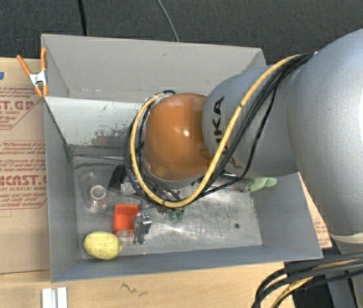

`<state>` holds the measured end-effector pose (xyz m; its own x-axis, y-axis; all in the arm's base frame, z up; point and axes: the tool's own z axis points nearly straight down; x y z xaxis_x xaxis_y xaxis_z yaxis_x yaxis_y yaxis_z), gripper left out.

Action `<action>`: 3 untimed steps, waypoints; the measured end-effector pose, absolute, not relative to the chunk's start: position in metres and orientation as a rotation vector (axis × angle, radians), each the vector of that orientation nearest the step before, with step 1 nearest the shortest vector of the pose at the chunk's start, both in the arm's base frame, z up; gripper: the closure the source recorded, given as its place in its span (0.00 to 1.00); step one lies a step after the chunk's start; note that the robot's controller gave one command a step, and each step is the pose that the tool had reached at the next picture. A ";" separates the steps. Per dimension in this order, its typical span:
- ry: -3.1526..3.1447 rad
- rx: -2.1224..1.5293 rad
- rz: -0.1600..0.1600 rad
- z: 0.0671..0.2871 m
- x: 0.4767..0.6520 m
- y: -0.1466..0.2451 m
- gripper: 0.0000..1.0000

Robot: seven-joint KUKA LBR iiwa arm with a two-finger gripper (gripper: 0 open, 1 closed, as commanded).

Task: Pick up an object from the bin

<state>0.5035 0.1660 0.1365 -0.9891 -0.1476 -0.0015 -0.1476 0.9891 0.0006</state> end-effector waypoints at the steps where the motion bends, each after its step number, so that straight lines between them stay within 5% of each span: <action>1: 3.135 -0.201 0.002 0.137 0.508 0.164 0.00; 2: 3.122 -0.341 0.001 0.116 0.519 0.170 0.00; 3: 3.133 -0.275 0.007 0.071 0.519 0.174 0.00</action>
Offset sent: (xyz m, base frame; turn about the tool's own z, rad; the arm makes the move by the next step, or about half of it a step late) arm 0.0172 0.0047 -0.0255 -0.0762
